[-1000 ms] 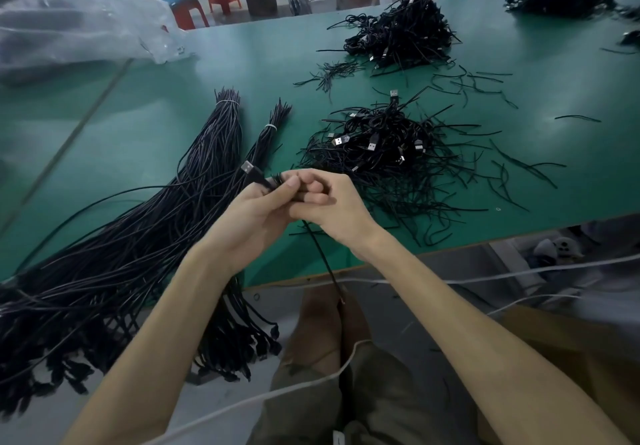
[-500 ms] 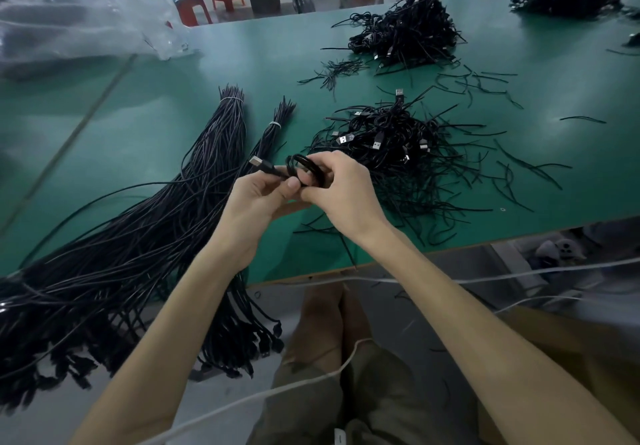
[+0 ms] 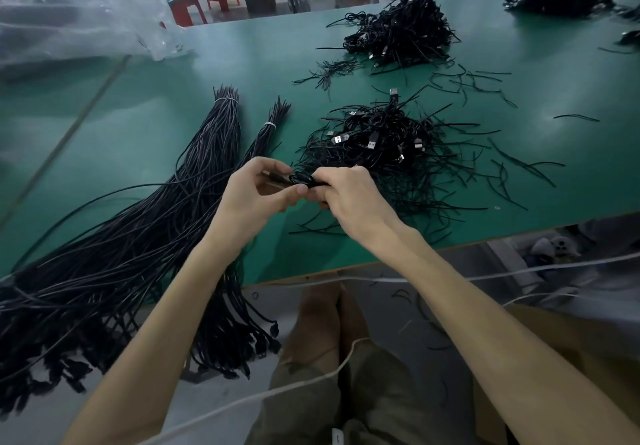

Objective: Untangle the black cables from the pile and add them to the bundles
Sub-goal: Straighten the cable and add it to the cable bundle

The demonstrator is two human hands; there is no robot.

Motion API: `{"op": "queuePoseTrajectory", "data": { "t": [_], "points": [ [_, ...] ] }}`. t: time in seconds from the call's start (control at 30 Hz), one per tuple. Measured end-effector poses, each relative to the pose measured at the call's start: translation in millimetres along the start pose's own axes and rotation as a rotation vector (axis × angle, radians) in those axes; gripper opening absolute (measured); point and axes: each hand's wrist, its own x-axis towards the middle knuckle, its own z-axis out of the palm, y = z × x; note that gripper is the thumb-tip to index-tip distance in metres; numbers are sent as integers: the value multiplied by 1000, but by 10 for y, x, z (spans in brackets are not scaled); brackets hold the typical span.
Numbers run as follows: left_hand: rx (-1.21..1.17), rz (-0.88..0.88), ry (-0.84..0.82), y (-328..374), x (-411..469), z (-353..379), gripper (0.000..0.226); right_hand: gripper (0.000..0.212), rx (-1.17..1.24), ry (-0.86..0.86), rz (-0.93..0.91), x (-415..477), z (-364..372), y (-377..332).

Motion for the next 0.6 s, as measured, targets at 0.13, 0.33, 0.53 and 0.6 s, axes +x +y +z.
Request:
{"op": "queuePoseTrajectory", "data": {
  "t": [0.13,0.33,0.53,0.6],
  "points": [
    [509,228,-52,60,65,-138,34,15,-204,-65,-79,1,-24,-48],
    [770,138,-356,144,102,-53,54,16,-339,-48,-239,-12,-57,-86],
    [731,159,-274,4,100,42,45,32,-635,89,-314,68,31,56],
    [685,157,-153,-67,125,52,45,56,-658,216,-324,4,48,63]
  ]
}}
